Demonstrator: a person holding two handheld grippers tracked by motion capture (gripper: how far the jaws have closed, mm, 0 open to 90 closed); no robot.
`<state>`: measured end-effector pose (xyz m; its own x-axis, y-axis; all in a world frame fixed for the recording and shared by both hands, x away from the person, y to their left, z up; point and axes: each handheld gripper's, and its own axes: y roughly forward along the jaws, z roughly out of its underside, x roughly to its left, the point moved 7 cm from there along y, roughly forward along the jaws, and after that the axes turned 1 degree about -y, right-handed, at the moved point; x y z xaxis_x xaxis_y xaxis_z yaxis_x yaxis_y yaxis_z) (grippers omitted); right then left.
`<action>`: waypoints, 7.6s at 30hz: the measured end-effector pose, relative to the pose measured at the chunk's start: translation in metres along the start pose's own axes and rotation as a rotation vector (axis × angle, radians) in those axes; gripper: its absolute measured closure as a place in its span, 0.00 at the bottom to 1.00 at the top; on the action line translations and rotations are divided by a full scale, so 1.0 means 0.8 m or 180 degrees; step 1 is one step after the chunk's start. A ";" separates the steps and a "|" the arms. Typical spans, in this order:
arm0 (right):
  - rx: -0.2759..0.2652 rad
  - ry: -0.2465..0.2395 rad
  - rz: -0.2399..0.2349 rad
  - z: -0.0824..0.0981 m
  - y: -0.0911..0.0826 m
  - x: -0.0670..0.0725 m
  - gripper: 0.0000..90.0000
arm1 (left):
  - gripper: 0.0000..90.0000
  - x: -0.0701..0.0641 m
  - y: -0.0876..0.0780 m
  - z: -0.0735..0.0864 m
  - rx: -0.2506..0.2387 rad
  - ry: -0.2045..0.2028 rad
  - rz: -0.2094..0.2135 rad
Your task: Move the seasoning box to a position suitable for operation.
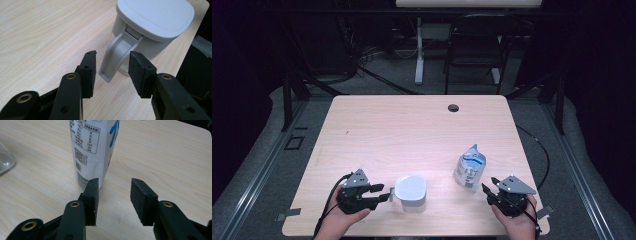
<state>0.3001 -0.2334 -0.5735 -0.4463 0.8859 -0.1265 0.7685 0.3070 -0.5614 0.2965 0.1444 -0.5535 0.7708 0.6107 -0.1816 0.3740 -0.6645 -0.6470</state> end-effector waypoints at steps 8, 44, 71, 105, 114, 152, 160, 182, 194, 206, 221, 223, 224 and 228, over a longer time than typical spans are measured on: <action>-0.0040 -0.0052 -0.0097 -0.005 -0.006 0.012 0.68 | 0.66 0.011 -0.014 -0.007 -0.0185 -0.0127 -0.0092; -0.0086 -0.0326 -0.0695 -0.060 -0.014 0.085 0.75 | 1.00 -0.033 -0.003 -0.049 -0.0185 0.0245 0.0014; -0.0024 -0.0374 -0.1115 -0.132 0.014 0.134 1.00 | 1.00 -0.037 0.012 -0.063 -0.0033 0.0324 -0.0038; 0.0119 -0.0551 -0.1391 -0.099 0.024 0.169 1.00 | 1.00 -0.036 0.011 -0.053 -0.0107 0.0306 -0.0038; 0.0164 -0.0547 -0.1447 -0.093 0.028 0.173 1.00 | 1.00 -0.036 0.011 -0.052 -0.0110 0.0293 -0.0041; 0.0188 -0.0589 -0.1507 -0.089 0.030 0.181 1.00 | 1.00 -0.035 0.010 -0.051 -0.0112 0.0273 -0.0057; 0.0149 -0.0587 -0.1538 -0.092 0.029 0.182 1.00 | 1.00 -0.033 0.008 -0.051 -0.0096 0.0270 -0.0088; 0.0006 -0.0534 -0.1558 -0.101 0.028 0.185 1.00 | 0.96 -0.024 -0.009 -0.047 -0.0150 0.0220 -0.0131; -0.0065 -0.0507 -0.1561 -0.109 0.028 0.182 1.00 | 0.95 -0.018 -0.013 -0.043 -0.0163 0.0173 -0.0142; -0.0085 -0.0549 -0.1593 -0.119 0.027 0.190 1.00 | 0.89 -0.014 -0.024 -0.045 -0.0234 0.0135 -0.0168; -0.0070 -0.0529 -0.1676 -0.137 0.025 0.194 1.00 | 0.73 -0.013 -0.026 -0.047 -0.0275 0.0180 -0.0231; -0.0080 -0.0527 -0.1684 -0.139 0.024 0.194 1.00 | 0.73 -0.013 -0.026 -0.047 -0.0291 0.0178 -0.0235; -0.0087 -0.0512 -0.1693 -0.141 0.023 0.195 1.00 | 0.72 -0.013 -0.027 -0.047 -0.0294 0.0173 -0.0240; -0.0088 -0.0539 -0.1672 -0.146 0.023 0.197 1.00 | 0.71 -0.011 -0.030 -0.048 -0.0302 0.0176 -0.0303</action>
<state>0.2972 -0.0476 -0.5081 -0.8387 0.5435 0.0338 0.4333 0.7037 -0.5631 0.3006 0.1387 -0.5078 0.7557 0.6501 -0.0801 0.4919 -0.6440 -0.5859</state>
